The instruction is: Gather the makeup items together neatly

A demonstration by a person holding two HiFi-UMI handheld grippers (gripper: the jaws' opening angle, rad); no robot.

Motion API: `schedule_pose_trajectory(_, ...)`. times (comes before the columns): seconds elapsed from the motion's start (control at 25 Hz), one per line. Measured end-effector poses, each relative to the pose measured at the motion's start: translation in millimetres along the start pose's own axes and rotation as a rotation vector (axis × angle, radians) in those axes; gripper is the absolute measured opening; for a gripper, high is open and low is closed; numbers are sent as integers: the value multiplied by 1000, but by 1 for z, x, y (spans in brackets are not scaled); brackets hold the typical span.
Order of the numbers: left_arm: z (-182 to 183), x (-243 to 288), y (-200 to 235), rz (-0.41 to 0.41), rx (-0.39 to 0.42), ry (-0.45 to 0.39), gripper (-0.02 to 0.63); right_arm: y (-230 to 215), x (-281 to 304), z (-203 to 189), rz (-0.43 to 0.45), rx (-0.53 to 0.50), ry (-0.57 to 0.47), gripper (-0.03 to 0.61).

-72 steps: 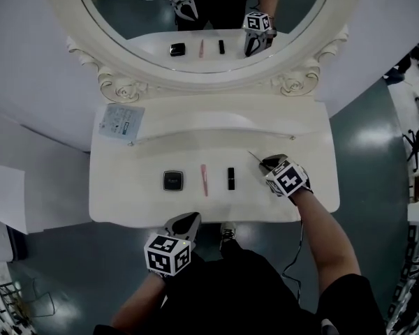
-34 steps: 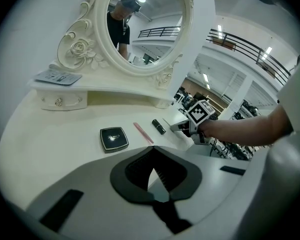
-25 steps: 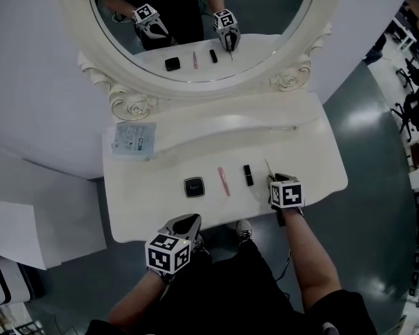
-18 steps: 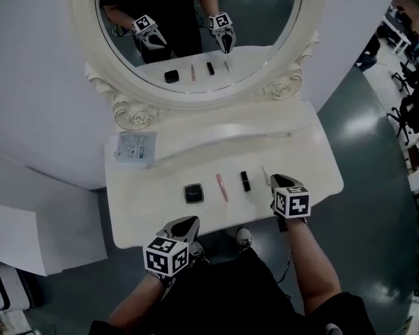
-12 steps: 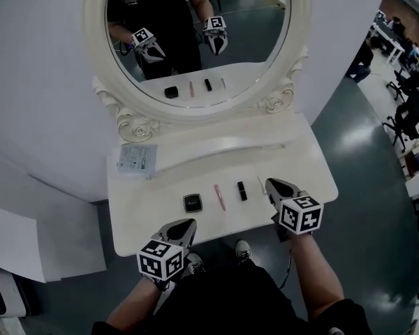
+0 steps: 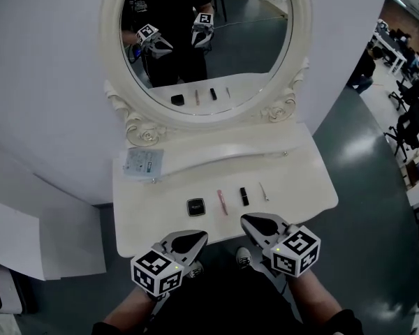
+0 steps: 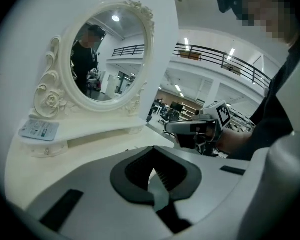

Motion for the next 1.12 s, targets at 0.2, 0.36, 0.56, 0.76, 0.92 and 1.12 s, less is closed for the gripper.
schedule_pose_trajectory(0.2, -20, -2, -8, -22, -4, 36, 8, 34, 0, -31, 60, 96, 5, 29)
schedule_pose_trajectory(0.36, -32, -5, -6, 5, -43, 51, 8, 43, 0, -41, 67, 88, 22, 29)
schedule_pose_trajectory(0.56, -32, -10, -1, 35, -84, 32, 8, 47, 2, -41, 72, 89, 29, 29)
schedule_pose_trajectory(0.76, -35, -14, 1, 50, -104, 35, 8, 50, 3, -43, 82, 95, 42, 29)
schedule_pose_trajectory(0.92, -37, -13, -1, 46, -95, 47, 8, 49, 4, -44, 87, 112, 43, 29)
schedule_pose_trajectory(1.12, -38, -12, -3, 39, -93, 54, 8, 48, 3, -46, 92, 124, 53, 29)
Point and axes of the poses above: the fingertips, and each gripper's own axes: x forward along the fingers, y to its left, z out of its top, the point moved 5 cm from there along -x, backward along the fingers, and after that the axes turned 7 degrees about -y, right-handed, at the moved point
